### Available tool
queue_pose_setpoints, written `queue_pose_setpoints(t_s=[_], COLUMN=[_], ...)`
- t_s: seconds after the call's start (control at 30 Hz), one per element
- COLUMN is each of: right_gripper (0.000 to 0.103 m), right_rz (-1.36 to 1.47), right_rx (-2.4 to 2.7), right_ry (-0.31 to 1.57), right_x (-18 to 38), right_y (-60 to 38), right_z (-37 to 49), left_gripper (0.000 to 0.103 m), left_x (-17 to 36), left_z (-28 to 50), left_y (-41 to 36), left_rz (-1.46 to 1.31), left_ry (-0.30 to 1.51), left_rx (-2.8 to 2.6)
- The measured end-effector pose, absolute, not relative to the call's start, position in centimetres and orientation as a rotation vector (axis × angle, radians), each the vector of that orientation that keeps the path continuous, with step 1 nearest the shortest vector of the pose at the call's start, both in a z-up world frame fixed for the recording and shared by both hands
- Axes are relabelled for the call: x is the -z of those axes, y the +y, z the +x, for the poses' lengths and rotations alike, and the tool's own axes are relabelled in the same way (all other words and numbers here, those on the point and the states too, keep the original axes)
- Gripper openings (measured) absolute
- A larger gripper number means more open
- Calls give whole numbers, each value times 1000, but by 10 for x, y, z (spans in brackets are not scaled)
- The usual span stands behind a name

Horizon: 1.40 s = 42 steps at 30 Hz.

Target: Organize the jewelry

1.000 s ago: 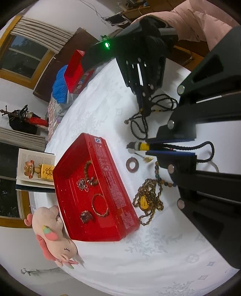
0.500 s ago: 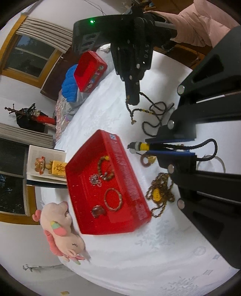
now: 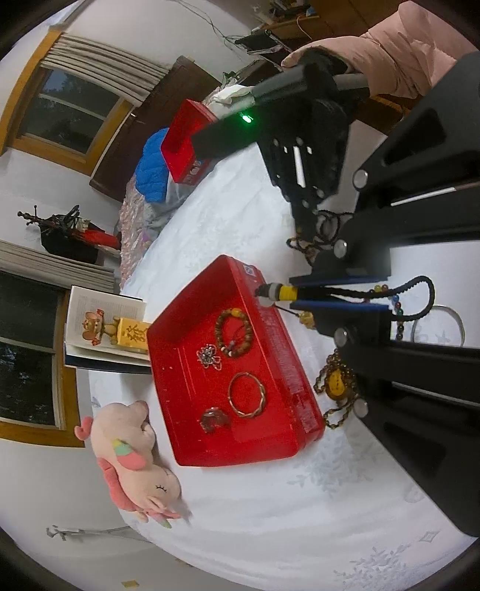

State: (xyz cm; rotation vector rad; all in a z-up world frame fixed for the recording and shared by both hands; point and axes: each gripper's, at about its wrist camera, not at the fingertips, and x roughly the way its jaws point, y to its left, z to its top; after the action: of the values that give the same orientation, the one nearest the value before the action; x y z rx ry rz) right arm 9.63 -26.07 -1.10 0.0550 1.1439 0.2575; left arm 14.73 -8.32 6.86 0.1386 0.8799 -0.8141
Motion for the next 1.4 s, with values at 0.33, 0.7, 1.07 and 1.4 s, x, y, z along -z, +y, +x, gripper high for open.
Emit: queue_pose_setpoints(t_s=[0.33,0.7,1.07,1.4], right_gripper=[73,5,5,5], right_rz=[-71,-124,69,134], right_rx=[-199,-279,-361,-384], right_ry=[1216,1194,1121,962], right_x=[48,48,19,-41], right_y=[-248,-230,-246,-263], right_z=[98,84,79,86], left_gripper=[6,6,6,6], left_x=[-65,-64,-65,-80], left_z=[152,156,159,168], left_y=[-82,-79,-80,-83], left_rz=[135,122,123,122], left_ry=[886,895,894,871], left_rx=[809,803,799,797])
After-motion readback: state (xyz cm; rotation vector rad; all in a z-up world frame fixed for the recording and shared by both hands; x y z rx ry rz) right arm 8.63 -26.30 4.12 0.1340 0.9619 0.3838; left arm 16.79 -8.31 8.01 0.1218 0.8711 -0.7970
